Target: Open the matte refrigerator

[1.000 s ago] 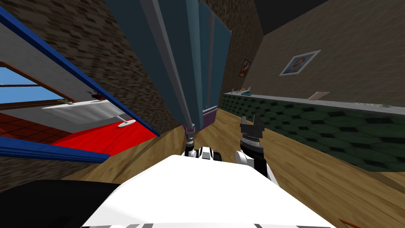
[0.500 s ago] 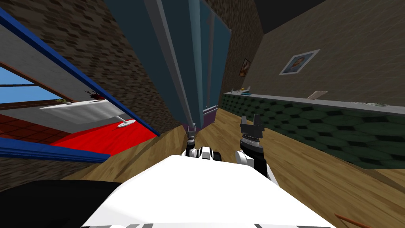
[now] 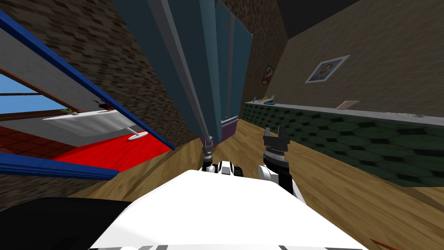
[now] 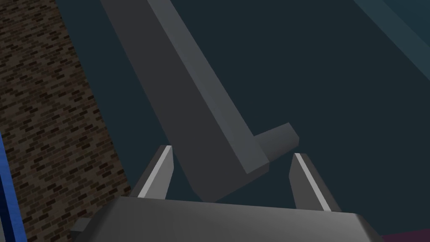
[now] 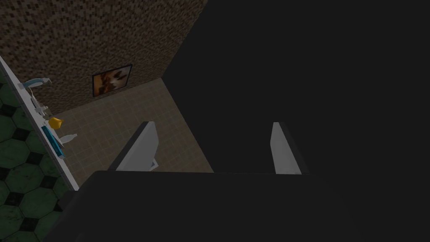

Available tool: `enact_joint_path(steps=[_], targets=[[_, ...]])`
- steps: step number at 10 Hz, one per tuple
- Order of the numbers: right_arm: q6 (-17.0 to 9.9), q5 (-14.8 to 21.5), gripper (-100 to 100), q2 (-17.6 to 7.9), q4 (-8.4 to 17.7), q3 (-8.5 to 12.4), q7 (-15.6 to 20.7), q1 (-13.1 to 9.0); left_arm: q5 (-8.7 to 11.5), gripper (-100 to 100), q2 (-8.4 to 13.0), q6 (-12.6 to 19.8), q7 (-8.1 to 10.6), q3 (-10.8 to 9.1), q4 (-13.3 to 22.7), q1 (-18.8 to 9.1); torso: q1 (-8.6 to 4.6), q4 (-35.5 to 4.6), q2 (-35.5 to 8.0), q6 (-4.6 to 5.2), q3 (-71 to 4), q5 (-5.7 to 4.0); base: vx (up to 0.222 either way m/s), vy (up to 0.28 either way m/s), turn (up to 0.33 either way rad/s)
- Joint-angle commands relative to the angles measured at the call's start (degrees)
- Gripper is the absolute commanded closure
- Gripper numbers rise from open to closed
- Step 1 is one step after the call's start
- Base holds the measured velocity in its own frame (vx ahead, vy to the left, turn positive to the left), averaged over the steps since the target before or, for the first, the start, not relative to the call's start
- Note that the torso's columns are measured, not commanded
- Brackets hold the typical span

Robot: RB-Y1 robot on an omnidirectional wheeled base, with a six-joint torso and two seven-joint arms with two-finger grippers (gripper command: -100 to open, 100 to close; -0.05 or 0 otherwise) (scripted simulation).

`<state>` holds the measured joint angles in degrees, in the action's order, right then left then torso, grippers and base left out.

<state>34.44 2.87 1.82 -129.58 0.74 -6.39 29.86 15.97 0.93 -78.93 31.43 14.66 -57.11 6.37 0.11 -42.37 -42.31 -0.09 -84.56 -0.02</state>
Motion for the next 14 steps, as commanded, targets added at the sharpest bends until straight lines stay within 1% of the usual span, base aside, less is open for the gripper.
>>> enact_joint_path(steps=[1, 2, 3, 4, 6, 8, 11, 14], targets=[[0.00, 0.00, 0, 0.00, 0.00, 0.00, 0.00, 0.00, -0.52, 100, 0.08, 2.01, 0.55, 0.67, -0.45, -1.05, -0.04, 0.02, 0.03, 0.08, -0.02, 0.01, -0.108, 0.095, -0.052], [0.00, 0.00, 0, -0.01, 0.00, 0.01, 0.00, -0.02, -0.69, 100, 0.10, 2.79, 0.70, 0.89, -0.65, -1.43, 0.19, -0.05, -0.20, 0.16, 0.10, 0.06, -0.126, 0.153, -0.098], [-0.01, 0.00, 0, -0.01, 0.00, 0.01, 0.00, -0.02, -0.86, 100, 0.12, 3.57, 0.85, 1.11, -0.85, -1.82, 0.31, -0.09, -0.25, 0.01, 0.15, 0.09, -0.123, 0.149, -0.060], [-0.01, 0.00, 0, -0.01, 0.00, 0.01, 0.00, -0.02, -0.85, -100, -0.71, 5.77, -0.15, 0.72, -1.16, -3.55, 0.30, -0.11, -0.26, -0.12, 0.13, 0.05, -0.112, 0.076, 0.033], [0.00, 0.00, 0, 0.00, 0.00, 0.00, 0.00, -0.01, -0.85, -100, -0.71, 5.77, -0.15, 0.72, -1.16, -3.55, -0.39, 0.10, 0.18, 0.06, -0.10, -0.07, -0.039, -0.004, 0.018], [0.00, 0.00, 0, 0.00, 0.00, 0.00, 0.00, 0.00, -0.81, -100, -1.28, 8.60, -0.93, 0.27, -2.21, -5.42, -0.35, -0.01, 0.26, 0.23, -0.16, -0.07, -0.039, -0.004, 0.026], [0.00, 0.00, 0, 0.00, 0.00, 0.00, 0.00, -0.01, -0.76, -100, -2.13, 12.84, -2.09, -0.42, -3.79, -8.23, -0.04, -0.09, -0.16, 0.04, 0.09, -0.01, -0.068, 0.015, 0.020], [0.00, 0.00, 0, 0.00, 0.00, 0.00, 0.00, -0.01, -0.70, -100, -2.98, 17.09, -3.26, -1.11, -5.38, -11.04, -0.01, -0.07, -0.12, 0.01, 0.08, 0.00, -0.072, 0.012, 0.032]])
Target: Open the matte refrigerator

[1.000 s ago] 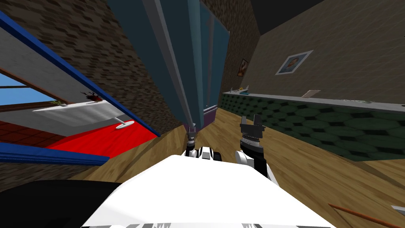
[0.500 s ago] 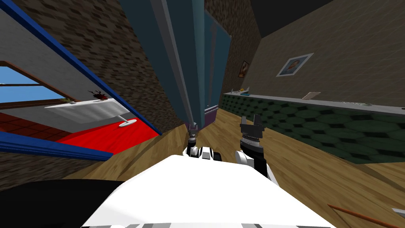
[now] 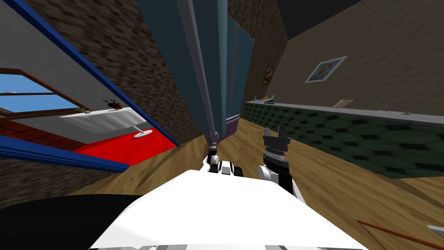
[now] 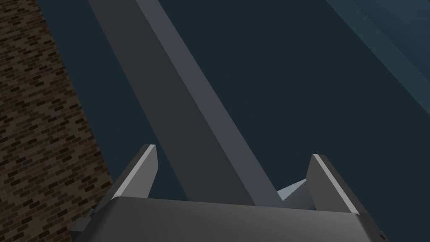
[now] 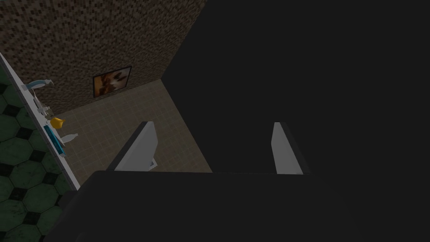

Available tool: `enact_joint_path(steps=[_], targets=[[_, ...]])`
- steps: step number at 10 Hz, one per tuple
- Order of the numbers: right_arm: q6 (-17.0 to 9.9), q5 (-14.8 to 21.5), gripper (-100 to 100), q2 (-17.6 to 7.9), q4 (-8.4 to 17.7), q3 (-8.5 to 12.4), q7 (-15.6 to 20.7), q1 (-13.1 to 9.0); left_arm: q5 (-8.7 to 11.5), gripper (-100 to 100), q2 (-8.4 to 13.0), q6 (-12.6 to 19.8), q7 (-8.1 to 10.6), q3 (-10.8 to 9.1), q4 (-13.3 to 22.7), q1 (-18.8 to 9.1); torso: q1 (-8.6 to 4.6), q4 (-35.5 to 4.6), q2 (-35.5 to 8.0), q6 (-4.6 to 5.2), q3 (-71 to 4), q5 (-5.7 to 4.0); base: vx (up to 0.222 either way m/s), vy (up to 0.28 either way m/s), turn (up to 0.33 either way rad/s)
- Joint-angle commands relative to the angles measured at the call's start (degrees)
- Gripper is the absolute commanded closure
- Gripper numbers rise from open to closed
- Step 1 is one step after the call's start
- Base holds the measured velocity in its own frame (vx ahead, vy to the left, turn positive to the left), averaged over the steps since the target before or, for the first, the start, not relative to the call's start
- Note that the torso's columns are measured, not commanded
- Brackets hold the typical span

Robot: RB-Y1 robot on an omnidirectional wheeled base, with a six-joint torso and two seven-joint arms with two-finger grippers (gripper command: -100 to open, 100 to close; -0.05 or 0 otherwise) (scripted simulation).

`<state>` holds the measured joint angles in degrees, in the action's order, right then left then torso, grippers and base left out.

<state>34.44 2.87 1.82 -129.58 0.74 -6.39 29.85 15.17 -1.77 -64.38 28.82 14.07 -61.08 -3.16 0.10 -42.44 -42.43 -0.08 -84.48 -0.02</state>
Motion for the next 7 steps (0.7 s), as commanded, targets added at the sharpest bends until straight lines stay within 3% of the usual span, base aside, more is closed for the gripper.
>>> enact_joint_path(steps=[1, 2, 7], targets=[[0.00, 0.00, 0, 0.00, 0.00, 0.00, 0.00, 0.00, 0.02, -100, -0.19, 1.16, -0.33, -0.24, -0.56, -0.86, -0.04, 0.10, 0.11, 0.04, -0.07, 0.02, -0.033, 0.004, 0.003], [0.00, 0.00, 0, 0.00, 0.00, 0.00, 0.00, 0.00, 0.02, 0, -0.20, 1.39, -0.38, -0.28, -0.62, -0.94, -0.10, 0.18, 0.26, 0.07, -0.15, 0.02, -0.008, 0.002, -0.001], [0.00, 0.00, 0, 0.00, 0.00, 0.00, 0.00, 0.01, 0.01, 0, -0.21, 1.35, -0.37, -0.25, -0.62, -0.93, -0.08, 0.16, 0.15, 0.08, -0.08, 0.03, 0.000, 0.000, 0.000]])
